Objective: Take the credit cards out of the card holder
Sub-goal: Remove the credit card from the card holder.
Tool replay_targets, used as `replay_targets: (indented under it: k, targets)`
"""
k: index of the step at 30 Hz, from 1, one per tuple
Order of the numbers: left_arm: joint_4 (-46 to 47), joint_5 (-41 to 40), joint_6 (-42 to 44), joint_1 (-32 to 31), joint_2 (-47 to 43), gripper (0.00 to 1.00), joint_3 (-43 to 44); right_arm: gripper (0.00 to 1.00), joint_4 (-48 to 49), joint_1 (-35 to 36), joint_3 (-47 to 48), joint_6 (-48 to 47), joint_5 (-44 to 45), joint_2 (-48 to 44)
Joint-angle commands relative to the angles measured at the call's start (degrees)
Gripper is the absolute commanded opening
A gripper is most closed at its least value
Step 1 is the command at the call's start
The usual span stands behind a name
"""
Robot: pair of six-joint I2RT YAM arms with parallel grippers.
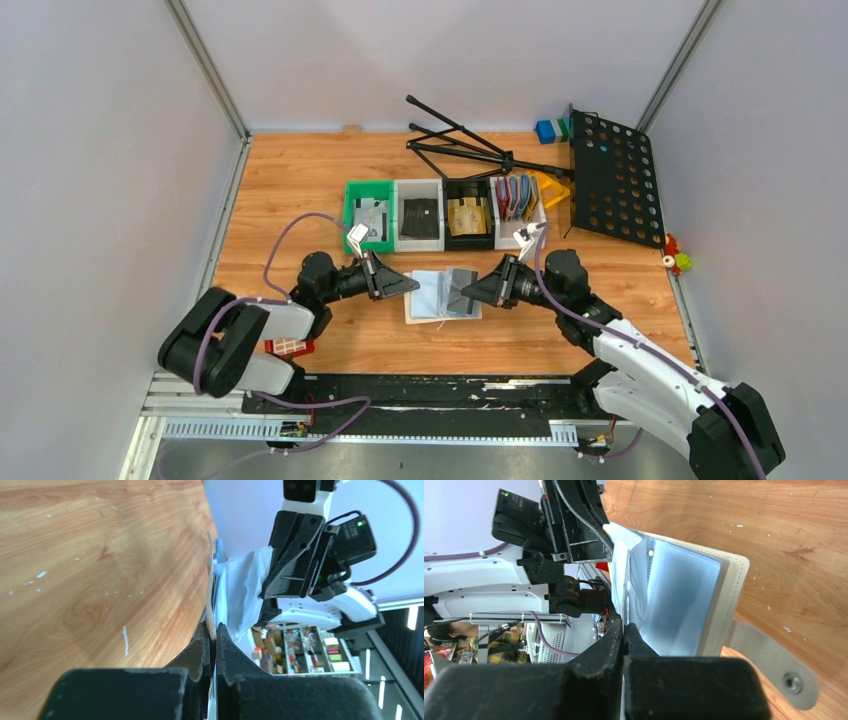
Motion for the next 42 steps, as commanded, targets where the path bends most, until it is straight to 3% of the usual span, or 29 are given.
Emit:
replay_targets:
  k: [1,8,16,20,25,29,31,34,39,42]
  targets:
    - [-16.5,-2.9,11.5,0.9,-6.5,0.04,2.3,0.0,3.1,-0.6,4.4,-2.0,-4.4,5.0]
    - [-13.5,-1.1,6.7,0.2,-10.1,0.2,2.5,0.01,20.1,1.5,3.7,4.2,-10.9,16.2]
    - [2.3,-0.4,-3.3,-1.7,-7.1,0.29,0.2,0.03,24.7,4.5,4.7,5.7,-8.8,20.0]
    - [3.2,-1.2,-3.3,-3.0,-6.3,0.41,-0.2,0.03,27.8,5.2,3.4,6.7,-7.9,21.2]
    - [3.1,-2.4,-2.9,-5.0,-5.8,0.42,-0.3,0.03,32.4,5.9,1.8,8.5,-6.8,23.2]
    - [3.0,-3.2,-3.0,-6.4,-5.6,0.38,0.2,0.05,32.3,6.6,2.4,8.1,-6.2,23.8]
    - [2.9,-3.3,-3.0,-6.7,-5.7,0.27,0.4,0.07,31.7,6.8,2.6,7.8,-6.3,23.7]
    - [2.1,-3.3,-2.9,-6.6,-6.1,0.02,0.6,0.13,30.1,6.8,2.4,7.1,-5.7,22.6]
    - [2.5,-3.5,-4.0,-6.7,-6.7,0.0,0.6,0.27,26.2,6.8,2.5,5.5,-5.2,19.0]
    - [3.3,-3.5,-5.0,-6.7,-7.2,0.0,0.9,0.27,24.4,6.7,2.4,5.0,-4.9,17.2]
